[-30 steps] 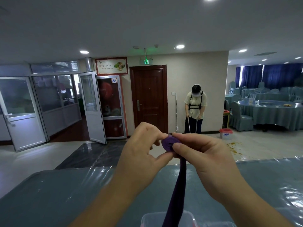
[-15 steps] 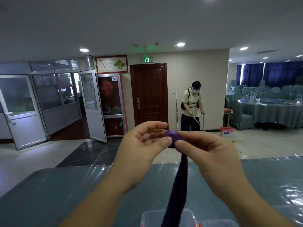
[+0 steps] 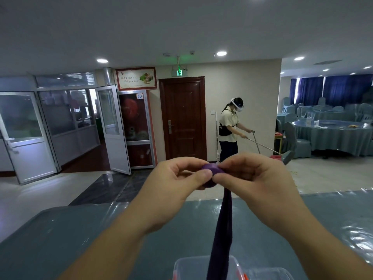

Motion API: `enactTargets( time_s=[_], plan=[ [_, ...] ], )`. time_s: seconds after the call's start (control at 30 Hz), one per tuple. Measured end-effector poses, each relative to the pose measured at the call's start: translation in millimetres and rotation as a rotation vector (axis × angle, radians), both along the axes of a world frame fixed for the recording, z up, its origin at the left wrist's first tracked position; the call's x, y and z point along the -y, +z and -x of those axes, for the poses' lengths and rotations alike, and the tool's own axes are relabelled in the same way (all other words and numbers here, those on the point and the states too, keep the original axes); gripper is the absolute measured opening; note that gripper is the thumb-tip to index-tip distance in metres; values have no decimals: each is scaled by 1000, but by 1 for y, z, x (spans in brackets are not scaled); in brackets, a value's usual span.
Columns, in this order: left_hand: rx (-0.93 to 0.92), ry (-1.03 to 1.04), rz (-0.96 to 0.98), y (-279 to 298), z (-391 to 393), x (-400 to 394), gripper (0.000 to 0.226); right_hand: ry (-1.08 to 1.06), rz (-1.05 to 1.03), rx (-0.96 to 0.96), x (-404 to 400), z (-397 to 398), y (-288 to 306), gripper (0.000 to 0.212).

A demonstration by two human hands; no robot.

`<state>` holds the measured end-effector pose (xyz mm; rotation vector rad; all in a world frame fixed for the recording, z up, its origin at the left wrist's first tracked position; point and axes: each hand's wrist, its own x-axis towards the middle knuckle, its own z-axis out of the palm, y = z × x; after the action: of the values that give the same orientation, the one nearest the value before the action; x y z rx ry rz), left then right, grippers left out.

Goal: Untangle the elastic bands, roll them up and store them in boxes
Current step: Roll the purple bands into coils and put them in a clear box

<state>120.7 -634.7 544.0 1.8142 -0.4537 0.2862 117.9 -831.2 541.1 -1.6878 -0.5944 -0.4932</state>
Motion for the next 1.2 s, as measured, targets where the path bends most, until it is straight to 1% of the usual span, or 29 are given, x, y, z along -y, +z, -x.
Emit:
enactTargets(
  time_s=[0.1,0.17,0.2,0.23,0.3,0.37,0.43,0.5,0.53,0.6,0.67,0.7,0.73,0.77,0.8,0.87,0.9,0.93,0.97,1.0,1.07,1.13,1.2],
  plan=[
    [-76,-22,316,-12,-2,13,37,42,-195,-29,-9,-2,-8,29],
    [-134,-66,427,-17,-4,16,39,34,-214,-59,-10,-4,-12,30],
    [-160,-83,430,-17,-4,14,36,30,-185,-69,-9,-4,-11,31],
    [-169,-84,383,-15,-4,11,32,29,-129,-73,-6,-4,-9,31],
    [-111,-49,160,-10,-4,4,23,33,41,-67,-1,-2,-4,29],
    [-49,-32,-49,-4,-3,-3,22,35,194,-59,1,0,-1,27],
    [-41,-32,-122,1,-4,-7,22,20,206,-50,0,0,-1,25],
    [-16,-22,-103,2,-5,-9,23,-22,106,-18,-3,-1,-4,24],
    [-18,-30,-38,0,-6,-9,24,-32,45,0,-4,-1,-5,23],
    [-83,-85,205,-6,-8,-3,29,-8,-54,15,-5,0,-7,27],
    [-162,-153,443,-11,-7,6,34,17,-105,11,-7,0,-8,31],
    [-184,-166,501,-13,-6,9,34,13,-106,6,-8,-1,-9,32],
    [-195,-158,503,-14,-5,11,32,7,-88,0,-7,-1,-9,32],
    [-187,-127,437,-12,-4,9,27,4,-47,-9,-5,-1,-8,31],
    [-155,-80,308,-10,-4,6,22,6,13,-21,-2,-2,-6,31],
    [-71,-21,6,-4,-2,-1,19,27,165,-37,4,-1,-2,30],
    [-37,-23,-91,-2,-2,-5,20,45,224,-40,6,0,1,31],
    [-20,-36,-129,0,-2,-8,20,60,240,-38,6,0,2,31],
    [-16,-50,-115,1,-3,-9,21,60,213,-29,5,0,2,30],
    [-21,-66,-61,0,-3,-8,23,35,160,-8,4,-1,1,28],
    [-66,-121,140,-5,-6,-5,29,-20,53,35,3,-3,-2,26],
    [-122,-159,329,-10,-7,1,35,14,-31,32,2,-4,-3,24],
    [-160,-174,419,-12,-7,5,34,25,-25,22,2,-3,-1,27]
  ],
)
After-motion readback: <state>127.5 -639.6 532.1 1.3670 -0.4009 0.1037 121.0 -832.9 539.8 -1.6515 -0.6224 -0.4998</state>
